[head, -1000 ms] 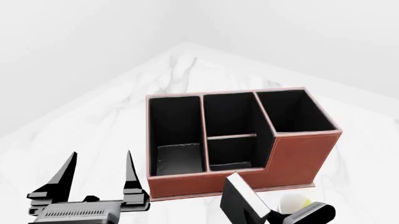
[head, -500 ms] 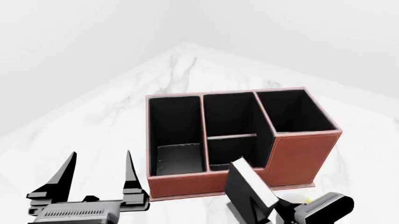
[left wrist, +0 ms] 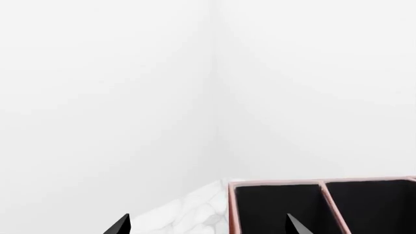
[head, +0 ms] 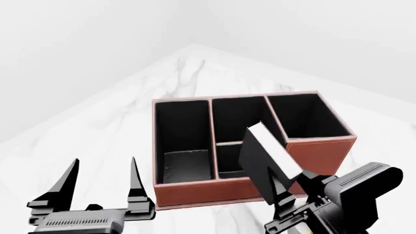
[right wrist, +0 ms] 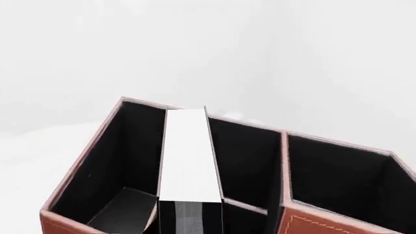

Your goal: Pick up the book and place it in the right compartment of the caddy.

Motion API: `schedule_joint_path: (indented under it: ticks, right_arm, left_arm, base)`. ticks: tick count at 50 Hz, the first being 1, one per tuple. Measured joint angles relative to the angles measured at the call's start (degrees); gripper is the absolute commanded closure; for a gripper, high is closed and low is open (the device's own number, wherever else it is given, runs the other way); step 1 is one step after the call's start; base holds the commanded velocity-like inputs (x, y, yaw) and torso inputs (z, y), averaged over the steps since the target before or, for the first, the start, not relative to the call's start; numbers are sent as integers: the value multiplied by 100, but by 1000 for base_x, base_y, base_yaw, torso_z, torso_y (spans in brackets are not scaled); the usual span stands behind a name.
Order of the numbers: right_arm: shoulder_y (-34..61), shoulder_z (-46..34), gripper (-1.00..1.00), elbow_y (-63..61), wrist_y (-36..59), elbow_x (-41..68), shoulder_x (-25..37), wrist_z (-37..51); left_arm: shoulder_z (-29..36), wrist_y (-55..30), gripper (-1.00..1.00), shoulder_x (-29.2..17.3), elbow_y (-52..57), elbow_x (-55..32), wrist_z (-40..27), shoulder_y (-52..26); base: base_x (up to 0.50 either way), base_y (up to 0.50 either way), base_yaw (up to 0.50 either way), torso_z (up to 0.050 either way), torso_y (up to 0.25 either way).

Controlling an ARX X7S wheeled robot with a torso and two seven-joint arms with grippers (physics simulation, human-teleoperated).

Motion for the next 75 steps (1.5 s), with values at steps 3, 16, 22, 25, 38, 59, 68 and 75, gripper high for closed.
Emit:
schedule_joint_path:
  ticks: [3, 16, 22, 25, 38, 59, 68, 75]
  right_arm:
    - [192, 77, 100, -149, 175, 200, 72, 120]
    - [1070, 342, 100, -545, 817, 1142, 301, 634]
    - [1483, 409, 100, -613, 1047, 1538, 359, 850]
    - [1699, 437, 100, -619, 1155, 1732, 382, 964]
    - [2663, 421, 100, -451, 1568, 2333, 396, 1348]
    - [4440, 105, 100, 592, 2358, 2871, 120, 1994]
    - [4786, 23, 100, 896, 2534, 2848, 79, 2191]
    - [4930, -62, 100, 1114, 2592, 2736, 48, 2238]
  left_arm:
    - [3, -4, -100, -4, 9, -1, -7, 2]
    - [21, -22, -100, -19, 23, -4, -32, -3]
    - [24, -29, -100, -28, 28, -9, -43, -6]
    - [27, -31, -100, -31, 29, -11, -48, -8]
    - [41, -36, -100, -46, 24, -17, -67, -16]
    - [81, -52, -100, -48, -35, -3, -102, -57]
    - [92, -56, -100, -47, -70, 2, -121, -76]
    - [101, -61, -100, -51, -79, 4, -135, -83]
  base:
    - [0, 0, 0, 0, 0]
    - [0, 0, 0, 0, 2]
    - [0, 0, 0, 0, 0]
    - [0, 0, 0, 0, 3]
    - [0, 0, 0, 0, 1]
    - [0, 0, 0, 0, 1]
    - [0, 0, 0, 0, 1]
    - [0, 0, 0, 0, 1]
